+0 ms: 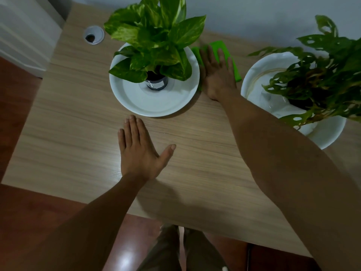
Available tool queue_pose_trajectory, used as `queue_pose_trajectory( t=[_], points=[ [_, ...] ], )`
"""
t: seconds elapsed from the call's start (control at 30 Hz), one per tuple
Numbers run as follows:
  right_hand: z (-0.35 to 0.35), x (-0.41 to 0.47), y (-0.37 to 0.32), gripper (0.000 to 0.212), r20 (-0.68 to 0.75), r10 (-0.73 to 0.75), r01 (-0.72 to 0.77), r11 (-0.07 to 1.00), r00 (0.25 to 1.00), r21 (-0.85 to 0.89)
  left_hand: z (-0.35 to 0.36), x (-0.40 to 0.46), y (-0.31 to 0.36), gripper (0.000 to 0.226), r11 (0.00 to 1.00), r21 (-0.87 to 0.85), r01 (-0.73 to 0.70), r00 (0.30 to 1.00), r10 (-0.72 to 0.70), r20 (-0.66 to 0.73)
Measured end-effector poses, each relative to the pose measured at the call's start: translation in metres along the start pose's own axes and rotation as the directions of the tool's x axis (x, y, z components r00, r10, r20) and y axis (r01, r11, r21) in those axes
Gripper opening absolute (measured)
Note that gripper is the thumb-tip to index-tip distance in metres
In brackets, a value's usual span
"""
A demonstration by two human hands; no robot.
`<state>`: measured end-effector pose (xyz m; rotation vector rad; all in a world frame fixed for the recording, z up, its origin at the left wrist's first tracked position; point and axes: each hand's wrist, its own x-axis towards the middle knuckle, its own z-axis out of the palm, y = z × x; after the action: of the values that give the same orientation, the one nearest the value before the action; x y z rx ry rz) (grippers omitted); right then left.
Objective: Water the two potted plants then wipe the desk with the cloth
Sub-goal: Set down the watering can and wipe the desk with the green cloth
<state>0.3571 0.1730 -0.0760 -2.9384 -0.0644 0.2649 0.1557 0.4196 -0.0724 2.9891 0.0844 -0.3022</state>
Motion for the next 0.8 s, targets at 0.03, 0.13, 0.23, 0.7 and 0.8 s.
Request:
queue_pose_trajectory(
  t=[0.03,0.13,0.23,0.7,0.8],
  points=[
    [0.001,-0.006,0.001,0.060,0.006,-0.027,0.027,1.000,1.000,-0.005,0.000,0.000,0.000,0.121,1.000,-0.002,0.002,1.000,-0.002,0.000],
    [0.005,-0.027,-0.005,0.060,0.016,-0.033,0.033,0.999,0.999,0.018,-0.001,0.000,0.001,0.121,1.000,0.000,0.006,1.000,-0.006,-0.002],
    [0.010,-0.054,-0.013,0.060,0.013,-0.004,0.003,0.999,1.000,0.046,-0.002,-0.003,0.001,0.121,1.000,-0.006,0.010,1.000,-0.010,0.002],
    [0.049,-0.190,-0.095,0.063,0.035,0.049,-0.050,0.998,0.998,0.047,-0.004,-0.006,-0.020,0.089,0.961,-0.271,-0.061,0.998,0.063,-0.001],
    [0.055,-0.211,-0.134,0.063,0.052,0.012,-0.015,0.998,0.999,0.057,-0.008,-0.010,-0.052,0.075,0.947,-0.299,-0.119,0.993,0.121,-0.012]
  ],
)
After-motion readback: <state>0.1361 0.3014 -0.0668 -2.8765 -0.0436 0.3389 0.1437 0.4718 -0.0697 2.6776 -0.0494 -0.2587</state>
